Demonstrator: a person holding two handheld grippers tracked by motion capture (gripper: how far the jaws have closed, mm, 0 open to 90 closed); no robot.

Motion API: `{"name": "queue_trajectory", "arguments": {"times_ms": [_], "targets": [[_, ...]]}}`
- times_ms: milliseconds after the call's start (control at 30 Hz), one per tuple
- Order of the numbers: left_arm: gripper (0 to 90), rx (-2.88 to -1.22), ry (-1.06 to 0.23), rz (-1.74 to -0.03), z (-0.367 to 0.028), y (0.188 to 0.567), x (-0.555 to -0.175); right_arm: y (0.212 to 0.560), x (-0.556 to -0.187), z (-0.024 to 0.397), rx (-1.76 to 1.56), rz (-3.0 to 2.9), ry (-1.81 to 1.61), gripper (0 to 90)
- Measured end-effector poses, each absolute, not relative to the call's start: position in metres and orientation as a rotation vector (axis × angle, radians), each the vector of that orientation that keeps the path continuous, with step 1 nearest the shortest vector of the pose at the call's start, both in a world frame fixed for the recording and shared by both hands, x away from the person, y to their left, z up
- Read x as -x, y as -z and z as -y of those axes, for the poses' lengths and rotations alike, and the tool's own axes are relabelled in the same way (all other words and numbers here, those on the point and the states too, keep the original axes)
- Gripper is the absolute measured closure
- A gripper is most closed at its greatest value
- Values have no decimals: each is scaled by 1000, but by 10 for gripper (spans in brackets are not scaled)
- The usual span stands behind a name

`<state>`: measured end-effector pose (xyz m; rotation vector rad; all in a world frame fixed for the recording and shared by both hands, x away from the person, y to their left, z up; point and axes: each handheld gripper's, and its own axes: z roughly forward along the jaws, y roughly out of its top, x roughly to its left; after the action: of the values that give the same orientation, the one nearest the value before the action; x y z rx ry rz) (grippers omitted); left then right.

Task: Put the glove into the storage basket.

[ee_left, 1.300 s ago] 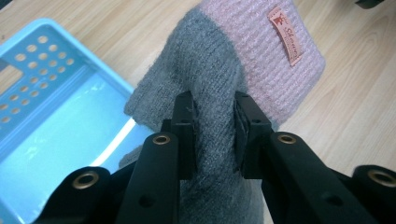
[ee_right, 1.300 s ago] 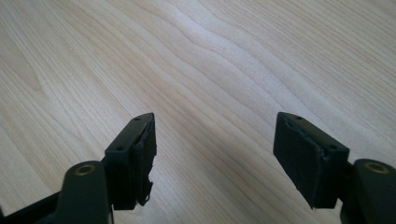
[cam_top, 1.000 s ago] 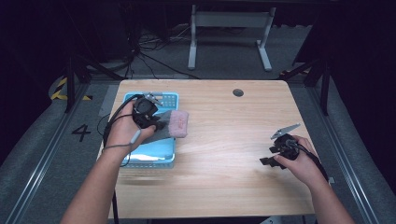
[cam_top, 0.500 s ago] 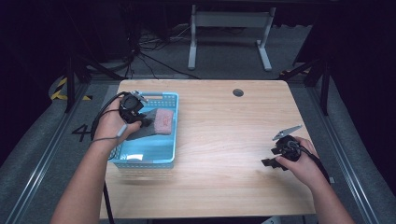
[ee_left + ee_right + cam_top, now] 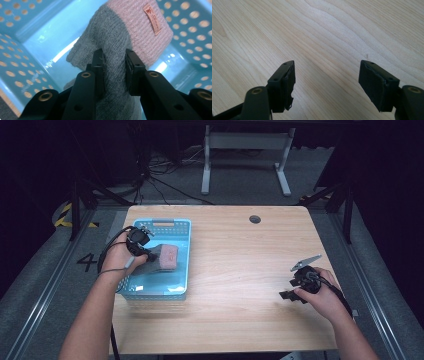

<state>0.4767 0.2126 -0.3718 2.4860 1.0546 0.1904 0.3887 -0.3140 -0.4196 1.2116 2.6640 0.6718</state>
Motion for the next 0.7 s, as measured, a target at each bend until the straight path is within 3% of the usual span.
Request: {"name": "queue_trajectory", "arguments": {"times_ms": [467,700], "targets": [[718,-2514,-70,-1036,-199,405,-486,420,-387,313,-1208,-2661,-665,299],[651,-2560,-142,-1015,-198,414,-489,420,-387,312,-1204,-2667,-663,297]]}}
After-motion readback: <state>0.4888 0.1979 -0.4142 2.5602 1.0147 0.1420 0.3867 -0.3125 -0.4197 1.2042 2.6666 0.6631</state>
